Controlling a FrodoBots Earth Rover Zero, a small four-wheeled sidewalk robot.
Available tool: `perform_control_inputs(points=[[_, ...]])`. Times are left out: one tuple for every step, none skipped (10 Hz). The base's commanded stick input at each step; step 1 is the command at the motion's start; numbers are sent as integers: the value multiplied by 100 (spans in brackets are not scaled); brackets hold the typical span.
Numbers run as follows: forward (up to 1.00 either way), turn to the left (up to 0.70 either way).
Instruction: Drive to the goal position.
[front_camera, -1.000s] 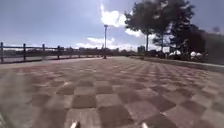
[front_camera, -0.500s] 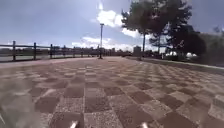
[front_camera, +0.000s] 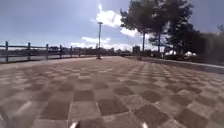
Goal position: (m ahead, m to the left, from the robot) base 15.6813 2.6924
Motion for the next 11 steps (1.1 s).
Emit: perform_control_inputs(points=[[100,0],[100,0],[100,0],[100,0],[100,0],[100,0],[100,0],[100,0],[100,0],[100,0],[100,-40]])
